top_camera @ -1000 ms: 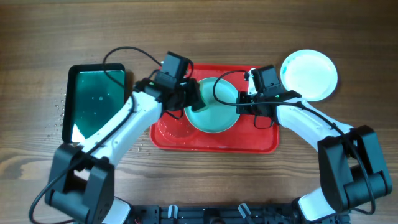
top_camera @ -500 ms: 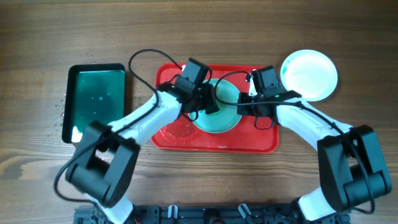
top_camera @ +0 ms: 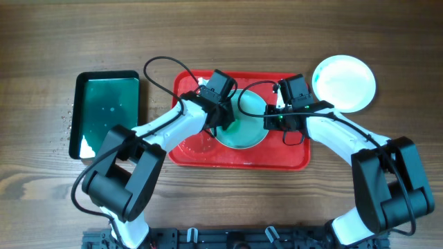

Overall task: Clean dirty plates on tray and stack at the side
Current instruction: 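Scrub the held plate with the sponge in the left gripper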

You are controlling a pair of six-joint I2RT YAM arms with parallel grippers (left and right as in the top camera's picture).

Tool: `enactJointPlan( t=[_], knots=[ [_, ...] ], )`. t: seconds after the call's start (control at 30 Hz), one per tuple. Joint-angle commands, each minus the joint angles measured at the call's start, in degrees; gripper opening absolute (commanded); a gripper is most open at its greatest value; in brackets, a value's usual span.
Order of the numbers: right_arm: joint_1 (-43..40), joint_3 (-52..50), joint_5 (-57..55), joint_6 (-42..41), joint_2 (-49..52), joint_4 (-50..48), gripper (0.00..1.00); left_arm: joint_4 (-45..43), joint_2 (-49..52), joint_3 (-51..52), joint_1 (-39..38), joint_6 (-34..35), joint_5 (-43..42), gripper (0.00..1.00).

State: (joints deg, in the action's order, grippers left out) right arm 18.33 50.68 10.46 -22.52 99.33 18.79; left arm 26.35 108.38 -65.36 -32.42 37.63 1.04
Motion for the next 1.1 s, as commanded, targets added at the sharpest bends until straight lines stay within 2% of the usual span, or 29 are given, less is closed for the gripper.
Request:
enactJointPlan(
  t=[0.0,0.07,0.2,0.27,0.43,0.57,0.8,1.07],
  knots=[
    [0.2,-0.2,0.0,-0.1,0.6,0.5,0.04,2.7,-0.7,0.6,0.4,-0.3,18.7,0.04],
    [0.2,-0.2,0.0,-0.1,0.6,0.5,0.04,2.6,-2.1,-0.1,0.4,-3.0,19.0,0.04],
    [0.2,-0.2,0.0,-0.1,0.6,0.5,0.04,2.2,-5.2,-1.6,0.4,-2.9,18.0,0.04],
    [0.2,-0.2,0.0,-0.2,0.6,0.5,0.04,0.3,-6.0,-1.6,0.4,-2.9,13.2,0.04],
    [0.2,-0.2,0.0,-0.2,0.6,0.2,0.04,-6.6,-4.2,-1.6,0.4,-2.8,-6.4,0.04],
    [0.2,-0.2,0.0,-0.2,0.6,0.3,0.04,-9.5,-0.6,-1.6,-0.4,-2.2,-12.1,0.04],
    [0.2,-0.2,0.0,-0.2,0.6,0.4,0.04,-9.1,5.0,-1.6,-1.1,-2.3,-10.3,0.04],
    [0.2,-0.2,0.0,0.0,0.6,1.4,0.04,-2.9,4.3,-1.6,2.3,-2.6,5.1,0.04]
  ],
)
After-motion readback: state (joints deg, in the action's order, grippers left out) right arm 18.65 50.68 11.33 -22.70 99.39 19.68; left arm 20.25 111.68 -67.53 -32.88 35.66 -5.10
